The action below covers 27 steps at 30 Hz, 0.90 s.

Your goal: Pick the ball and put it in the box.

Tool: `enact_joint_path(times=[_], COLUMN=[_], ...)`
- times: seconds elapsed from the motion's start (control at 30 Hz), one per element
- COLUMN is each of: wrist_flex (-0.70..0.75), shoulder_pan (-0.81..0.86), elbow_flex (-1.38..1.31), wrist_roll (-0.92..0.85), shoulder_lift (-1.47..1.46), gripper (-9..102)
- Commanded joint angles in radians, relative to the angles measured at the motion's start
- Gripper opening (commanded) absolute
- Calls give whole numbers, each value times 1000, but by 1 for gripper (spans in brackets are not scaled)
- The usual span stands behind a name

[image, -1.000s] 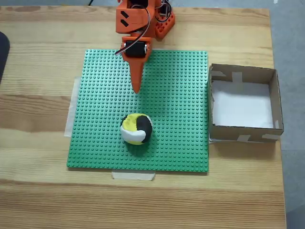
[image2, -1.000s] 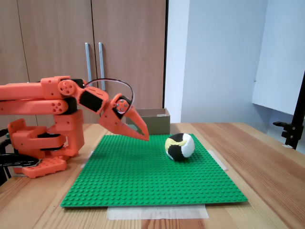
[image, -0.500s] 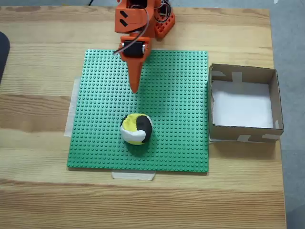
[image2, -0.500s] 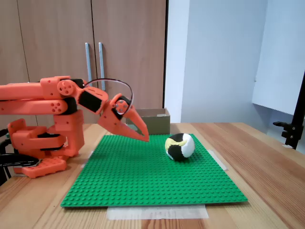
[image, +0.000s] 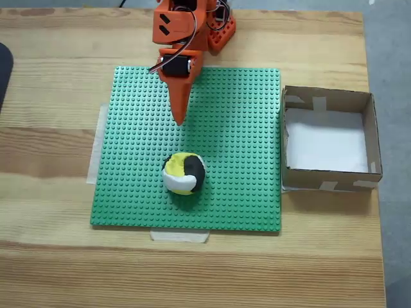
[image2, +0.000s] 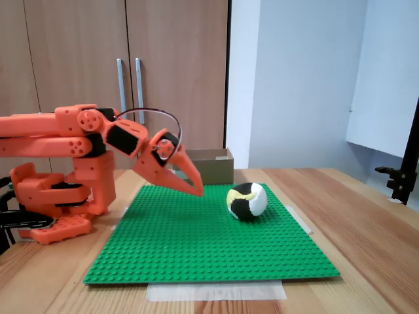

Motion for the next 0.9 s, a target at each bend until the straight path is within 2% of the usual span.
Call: enact_joint_path(times=[0.0, 0.4, 0.87], wrist_flex=[49, 166, 256], shoulder_pan=[6, -9, 0], elbow_flex=[-21, -334, -753], wrist_roll=[-15, -64, -44], shoulder_lift=[-8, -187, -612], gripper=[-1, -1, -1])
